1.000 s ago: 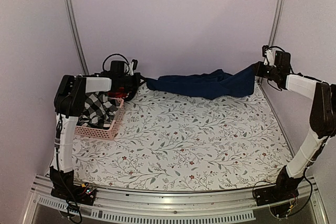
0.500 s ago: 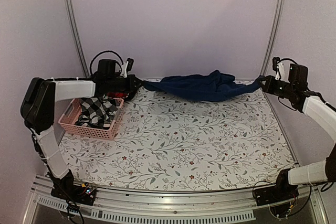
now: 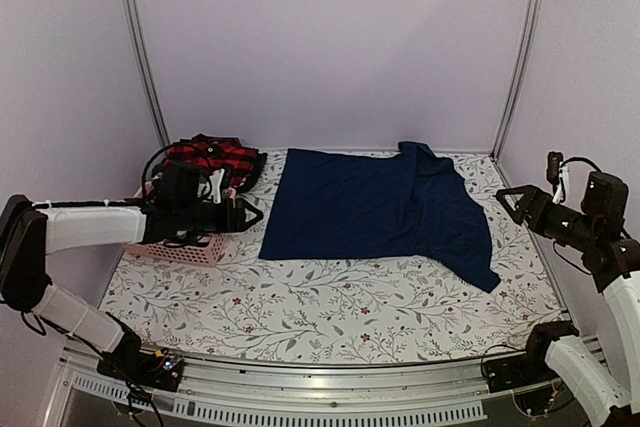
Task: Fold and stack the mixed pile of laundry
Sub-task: Flatten out the crumpled T-shirt at the center of the board, then move the flattened T-shirt to the center of the board.
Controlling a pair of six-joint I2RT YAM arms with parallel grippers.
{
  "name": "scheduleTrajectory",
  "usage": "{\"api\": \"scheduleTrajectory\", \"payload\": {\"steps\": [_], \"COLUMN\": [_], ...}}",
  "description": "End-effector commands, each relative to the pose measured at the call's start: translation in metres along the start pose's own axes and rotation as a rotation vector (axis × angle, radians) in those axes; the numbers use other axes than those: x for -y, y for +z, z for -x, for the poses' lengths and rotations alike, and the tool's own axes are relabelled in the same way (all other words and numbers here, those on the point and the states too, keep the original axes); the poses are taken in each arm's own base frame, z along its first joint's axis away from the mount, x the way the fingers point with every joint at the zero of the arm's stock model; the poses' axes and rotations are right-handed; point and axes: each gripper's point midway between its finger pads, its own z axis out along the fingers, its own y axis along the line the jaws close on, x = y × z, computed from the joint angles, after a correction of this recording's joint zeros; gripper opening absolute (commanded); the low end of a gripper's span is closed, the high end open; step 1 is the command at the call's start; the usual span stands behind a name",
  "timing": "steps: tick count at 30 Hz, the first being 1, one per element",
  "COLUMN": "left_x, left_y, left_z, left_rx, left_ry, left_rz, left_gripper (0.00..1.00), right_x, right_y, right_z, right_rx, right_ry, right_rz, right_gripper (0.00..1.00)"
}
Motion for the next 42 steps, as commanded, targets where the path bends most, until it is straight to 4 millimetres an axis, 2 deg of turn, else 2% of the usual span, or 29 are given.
{"api": "scheduleTrajectory", "payload": {"steps": [1, 4, 7, 10, 12, 13, 14, 17, 18, 22, 26, 30, 35, 38, 42], "left_x": [0.013, 0.017, 0.023, 0.025, 0.024, 0.018, 0.017, 0.007, 0.004, -0.011, -0.027, -0.039, -0.046, -0.051, -0.051], "left_y": [-0.008, 0.015, 0.042, 0.075, 0.097, 0.108, 0.117, 0.141, 0.146, 0.158, 0.155, 0.135, 0.106, 0.09, 0.075], "left_z": [0.046, 0.053, 0.054, 0.047, 0.041, 0.029, 0.026, 0.014, 0.012, -0.005, -0.03, -0.055, -0.081, -0.097, -0.117], "left_rx": [0.127, 0.079, 0.034, -0.033, -0.075, -0.128, -0.152, -0.208, -0.218, -0.268, -0.332, -0.37, -0.396, -0.416, -0.448], "left_ry": [0.075, 0.112, 0.141, 0.147, 0.145, 0.128, 0.12, 0.112, 0.112, 0.102, 0.075, 0.026, -0.005, -0.016, -0.022], "left_rz": [0.023, 0.028, 0.014, 0.001, -0.002, 0.01, 0.014, 0.047, 0.057, 0.099, 0.152, 0.206, 0.249, 0.267, 0.267], "left_gripper": [0.68, 0.67, 0.64, 0.6, 0.59, 0.58, 0.57, 0.54, 0.53, 0.48, 0.42, 0.37, 0.35, 0.35, 0.35], "right_x": [0.014, 0.03, 0.05, 0.064, 0.081, 0.085, 0.096, 0.112, 0.123, 0.155, 0.179, 0.189, 0.182, 0.172, 0.16], "right_y": [0.018, 0.052, 0.085, 0.113, 0.139, 0.149, 0.165, 0.196, 0.208, 0.23, 0.224, 0.196, 0.153, 0.125, 0.096], "right_z": [-0.003, -0.008, -0.005, 0.006, 0.005, 0.007, -0.001, -0.008, -0.021, -0.045, -0.076, -0.092, -0.121, -0.145, -0.159], "right_rx": [-0.042, -0.101, -0.127, -0.137, -0.174, -0.18, -0.219, -0.275, -0.312, -0.35, -0.387, -0.389, -0.434, -0.459, -0.445], "right_ry": [-0.008, 0.013, 0.023, -0.009, -0.009, -0.012, 0.004, 0.035, 0.059, 0.143, 0.225, 0.278, 0.37, 0.44, 0.491], "right_rz": [-0.032, -0.016, -0.045, -0.072, -0.098, -0.099, -0.109, -0.115, -0.124, -0.193, -0.294, -0.407, -0.474, -0.478, -0.471], "right_gripper": [0.81, 0.73, 0.68, 0.66, 0.66, 0.65, 0.63, 0.55, 0.53, 0.49, 0.45, 0.38, 0.24, 0.23, 0.23]}}
